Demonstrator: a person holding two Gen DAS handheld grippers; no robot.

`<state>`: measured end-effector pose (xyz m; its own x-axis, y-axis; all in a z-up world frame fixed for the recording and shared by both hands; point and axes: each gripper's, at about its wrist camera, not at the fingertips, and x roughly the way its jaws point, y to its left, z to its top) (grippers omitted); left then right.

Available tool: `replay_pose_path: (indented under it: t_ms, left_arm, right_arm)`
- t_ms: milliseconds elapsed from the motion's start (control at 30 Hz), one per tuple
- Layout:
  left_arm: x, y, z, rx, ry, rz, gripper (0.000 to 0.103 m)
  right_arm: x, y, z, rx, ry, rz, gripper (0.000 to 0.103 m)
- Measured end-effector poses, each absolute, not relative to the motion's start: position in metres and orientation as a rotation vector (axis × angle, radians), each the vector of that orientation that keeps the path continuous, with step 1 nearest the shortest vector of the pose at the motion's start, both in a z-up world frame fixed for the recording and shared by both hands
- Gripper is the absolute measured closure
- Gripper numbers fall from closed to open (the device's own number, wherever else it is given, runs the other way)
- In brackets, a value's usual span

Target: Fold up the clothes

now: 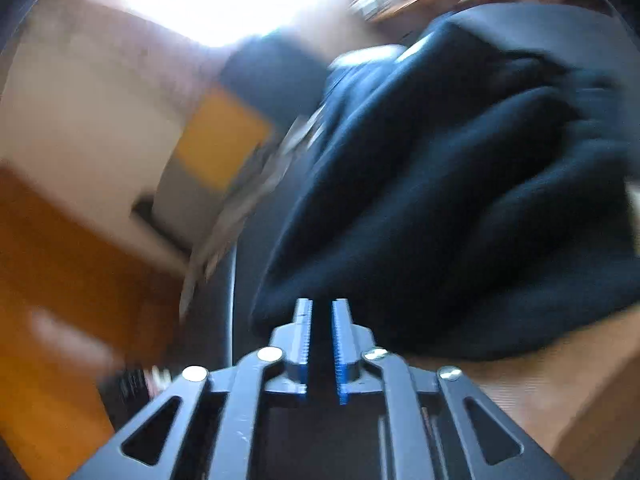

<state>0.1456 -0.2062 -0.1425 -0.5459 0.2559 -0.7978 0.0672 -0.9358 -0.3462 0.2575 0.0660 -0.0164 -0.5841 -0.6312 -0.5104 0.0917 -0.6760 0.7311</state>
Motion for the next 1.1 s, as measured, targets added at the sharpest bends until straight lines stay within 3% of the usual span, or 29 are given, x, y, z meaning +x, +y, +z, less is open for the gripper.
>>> replay_pose_path:
  t_ms: [33,67,100,300,767,833,867,900,933,1000,1100]
  left_arm:
    - [0.150,-0.213,-0.142,-1.436,-0.530,2.636,0.100]
    - [0.150,-0.215,-0.144,-1.445,-0.538,2.637,0.100]
    - [0.151,-0.217,-0.145,-1.453,-0.547,2.638,0.099]
    - [0.151,-0.229,-0.152,-1.502,-0.596,2.642,0.092]
    - [0.133,-0.225,-0.156,-1.577,-0.554,2.609,0.091]
    - [0.131,-0.222,-0.155,-1.582,-0.542,2.608,0.091]
    - [0.130,-0.221,-0.155,-1.584,-0.537,2.606,0.091]
    - [0.129,-0.219,-0.155,-1.587,-0.531,2.605,0.091]
    - [0.128,-0.217,-0.154,-1.588,-0.525,2.603,0.091]
    - [0.127,-0.216,-0.154,-1.591,-0.513,2.602,0.091]
    - [0.127,-0.217,-0.153,-1.594,-0.514,2.598,0.091]
  right_arm:
    - [0.257,0.086,-0.014,1.078,-0.999,-2.327,0.034]
    - [0.254,0.107,-0.012,1.055,-1.057,-2.375,0.004]
    - [0.252,0.128,-0.012,1.033,-1.106,-2.422,0.000]
    - [0.208,0.186,-0.024,1.031,-1.231,-2.497,0.000]
    - [0.070,0.229,-0.065,1.110,-1.347,-2.492,0.000]
    - [0.045,0.220,-0.071,1.114,-1.347,-2.442,0.008]
    - [0.035,0.217,-0.074,1.128,-1.350,-2.424,0.031]
    - [0.025,0.214,-0.078,1.143,-1.353,-2.405,0.063]
    - [0.014,0.210,-0.082,1.157,-1.356,-2.386,0.073]
    - [-0.003,0.205,-0.089,1.180,-1.364,-2.359,0.080]
    - [-0.013,0.206,-0.094,1.179,-1.389,-2.378,0.100]
